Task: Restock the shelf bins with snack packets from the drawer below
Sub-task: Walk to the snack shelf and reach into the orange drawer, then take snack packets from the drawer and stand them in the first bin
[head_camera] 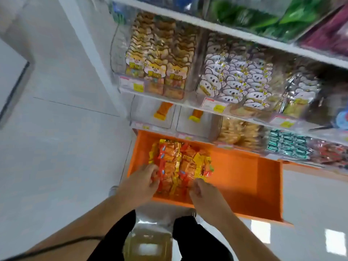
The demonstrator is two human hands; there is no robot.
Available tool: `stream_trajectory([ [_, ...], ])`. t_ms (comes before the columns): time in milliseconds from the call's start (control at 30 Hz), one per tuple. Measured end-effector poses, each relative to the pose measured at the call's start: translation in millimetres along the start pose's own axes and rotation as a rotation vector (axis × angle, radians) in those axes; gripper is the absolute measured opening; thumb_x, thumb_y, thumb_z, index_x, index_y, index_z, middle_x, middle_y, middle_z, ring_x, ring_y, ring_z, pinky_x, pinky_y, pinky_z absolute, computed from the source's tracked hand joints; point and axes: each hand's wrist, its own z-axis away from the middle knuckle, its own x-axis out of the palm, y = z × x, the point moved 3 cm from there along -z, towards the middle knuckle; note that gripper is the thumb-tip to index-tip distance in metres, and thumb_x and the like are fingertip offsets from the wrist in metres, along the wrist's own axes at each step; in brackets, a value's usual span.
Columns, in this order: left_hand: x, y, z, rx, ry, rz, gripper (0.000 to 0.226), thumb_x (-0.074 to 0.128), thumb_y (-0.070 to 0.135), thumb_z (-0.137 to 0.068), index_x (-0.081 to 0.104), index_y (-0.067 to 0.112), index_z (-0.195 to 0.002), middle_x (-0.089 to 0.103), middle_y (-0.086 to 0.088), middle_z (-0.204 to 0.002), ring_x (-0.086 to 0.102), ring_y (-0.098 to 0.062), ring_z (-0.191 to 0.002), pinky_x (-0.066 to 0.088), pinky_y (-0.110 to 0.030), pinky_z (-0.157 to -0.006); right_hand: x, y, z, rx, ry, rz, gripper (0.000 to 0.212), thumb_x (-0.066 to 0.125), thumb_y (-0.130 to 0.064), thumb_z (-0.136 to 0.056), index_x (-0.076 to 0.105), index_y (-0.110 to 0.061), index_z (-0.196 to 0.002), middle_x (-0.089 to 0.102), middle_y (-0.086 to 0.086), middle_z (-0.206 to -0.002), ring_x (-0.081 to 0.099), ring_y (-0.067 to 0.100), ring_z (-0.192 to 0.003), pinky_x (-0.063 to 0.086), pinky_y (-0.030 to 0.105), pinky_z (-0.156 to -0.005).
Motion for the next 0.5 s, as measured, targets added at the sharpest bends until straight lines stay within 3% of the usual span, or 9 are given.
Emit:
stream_trajectory([
  [167, 81, -68, -74, 0.004, -0.057, -0.047, 0.045, 0.06, 0.052, -0.094, 0.046, 0.044, -0.136, 0.06, 0.02, -0.125, 0.063, 0.0, -0.109, 0.055, -0.032, -0.094, 78, 78, -100, 0.057, -0.033, -0.024, 0.009, 0.053, -0.039, -0.098, 0.051, -0.031, -0.097, 0.063, -0.008, -0.09, 0.06, 0.01, -0.081, 0.051, 0.033, -0.075],
  [233, 106, -89, -101, 0.042, -0.064, -0.088, 0.051, 0.063, 0.055, -0.093, 0.046, 0.041, -0.14, 0.055, 0.022, -0.128, 0.058, 0.002, -0.115, 0.049, -0.023, -0.098, 104, 107, -139, 0.063, -0.04, -0.006, 0.011, 0.053, -0.042, -0.097, 0.051, -0.033, -0.102, 0.063, -0.009, -0.093, 0.063, 0.013, -0.086, 0.055, 0.038, -0.081],
  [333, 139, -119, -136, 0.096, -0.055, -0.129, 0.055, 0.066, 0.06, -0.089, 0.045, 0.045, -0.137, 0.053, 0.027, -0.127, 0.053, 0.01, -0.112, 0.04, -0.007, -0.088, 133, 138, -188, 0.055, -0.062, 0.062, 0.029, 0.054, -0.047, -0.098, 0.048, -0.038, -0.125, 0.061, -0.01, -0.113, 0.063, 0.013, -0.099, 0.056, 0.041, -0.09],
  [433, 160, -144, -167, 0.123, -0.01, -0.17, 0.066, 0.063, 0.074, -0.08, 0.039, 0.051, -0.136, 0.051, 0.033, -0.124, 0.052, 0.013, -0.112, 0.045, -0.015, -0.096, 144, 157, -227, 0.007, -0.104, 0.22, 0.056, 0.054, -0.049, -0.1, 0.031, -0.043, -0.151, 0.043, -0.006, -0.15, 0.053, 0.02, -0.132, 0.046, 0.04, -0.109],
  [500, 169, -151, -185, 0.176, 0.028, -0.201, 0.066, 0.061, 0.077, -0.078, 0.037, 0.054, -0.135, 0.051, 0.037, -0.12, 0.051, 0.016, -0.113, 0.045, -0.015, -0.095, 138, 162, -238, -0.033, -0.076, 0.305, 0.056, 0.052, -0.048, -0.102, 0.03, -0.044, -0.154, 0.032, -0.008, -0.161, 0.04, 0.019, -0.146, 0.035, 0.037, -0.119],
])
